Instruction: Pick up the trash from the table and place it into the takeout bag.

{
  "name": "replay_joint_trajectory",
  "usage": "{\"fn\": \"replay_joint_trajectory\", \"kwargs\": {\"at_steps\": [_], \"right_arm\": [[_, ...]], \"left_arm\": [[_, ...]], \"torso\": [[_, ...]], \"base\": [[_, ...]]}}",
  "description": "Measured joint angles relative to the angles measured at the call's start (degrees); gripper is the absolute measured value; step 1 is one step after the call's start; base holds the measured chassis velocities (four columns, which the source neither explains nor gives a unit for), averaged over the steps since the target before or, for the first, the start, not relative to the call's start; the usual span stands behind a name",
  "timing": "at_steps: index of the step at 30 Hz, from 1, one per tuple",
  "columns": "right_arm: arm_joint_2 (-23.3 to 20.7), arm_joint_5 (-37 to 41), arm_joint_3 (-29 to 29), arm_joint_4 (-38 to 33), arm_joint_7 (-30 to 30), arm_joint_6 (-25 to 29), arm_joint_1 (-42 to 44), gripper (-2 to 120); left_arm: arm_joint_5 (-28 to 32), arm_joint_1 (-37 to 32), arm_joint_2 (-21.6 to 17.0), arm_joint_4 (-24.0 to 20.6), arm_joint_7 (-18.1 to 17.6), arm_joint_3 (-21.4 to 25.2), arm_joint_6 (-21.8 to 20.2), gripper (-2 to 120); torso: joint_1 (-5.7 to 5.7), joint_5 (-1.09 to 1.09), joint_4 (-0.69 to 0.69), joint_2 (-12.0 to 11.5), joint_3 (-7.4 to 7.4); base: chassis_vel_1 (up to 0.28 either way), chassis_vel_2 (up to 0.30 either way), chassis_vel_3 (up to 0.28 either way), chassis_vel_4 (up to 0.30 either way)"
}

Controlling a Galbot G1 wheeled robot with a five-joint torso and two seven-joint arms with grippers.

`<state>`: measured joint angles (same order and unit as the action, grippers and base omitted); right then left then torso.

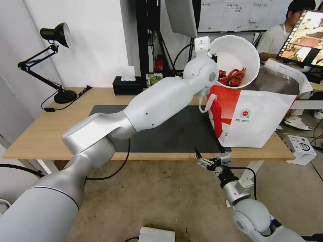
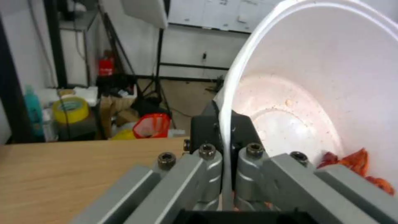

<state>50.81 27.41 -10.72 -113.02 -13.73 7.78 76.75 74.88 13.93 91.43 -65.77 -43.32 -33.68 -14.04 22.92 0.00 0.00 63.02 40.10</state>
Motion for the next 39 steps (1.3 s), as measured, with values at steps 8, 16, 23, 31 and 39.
{"fn": "replay_joint_trajectory", "kwargs": {"at_steps": [8,16,23,31,39], "right_arm": [[0.00,0.00,0.00,0.00,0.00,0.00,0.00,100],[0.00,0.00,0.00,0.00,0.00,0.00,0.00,100],[0.00,0.00,0.00,0.00,0.00,0.00,0.00,100],[0.00,0.00,0.00,0.00,0.00,0.00,0.00,100],[0.00,0.00,0.00,0.00,0.00,0.00,0.00,100]], "left_arm": [[-5.06,-0.93,-0.11,-2.41,3.42,-2.83,-1.61,0],[-4.90,-0.97,-0.13,-5.04,7.63,-3.95,-2.61,0],[-1.95,-0.89,-0.17,-6.09,8.24,-3.73,-7.10,0],[-1.88,-1.30,-0.55,-6.49,6.71,-3.44,-9.93,21],[-1.89,-1.27,-0.62,-6.75,6.55,-3.50,-10.11,47]], "torso": [[0.00,0.00,0.00,0.00,0.00],[0.00,0.00,0.00,0.00,0.00],[0.00,0.00,0.00,0.00,0.00],[0.00,0.00,0.00,0.00,0.00],[0.00,0.00,0.00,0.00,0.00]], "base": [[0.000,0.000,0.000,0.000],[0.000,0.000,0.000,0.000],[0.000,0.000,0.000,0.000],[0.000,0.000,0.000,0.000],[0.000,0.000,0.000,0.000]]}}
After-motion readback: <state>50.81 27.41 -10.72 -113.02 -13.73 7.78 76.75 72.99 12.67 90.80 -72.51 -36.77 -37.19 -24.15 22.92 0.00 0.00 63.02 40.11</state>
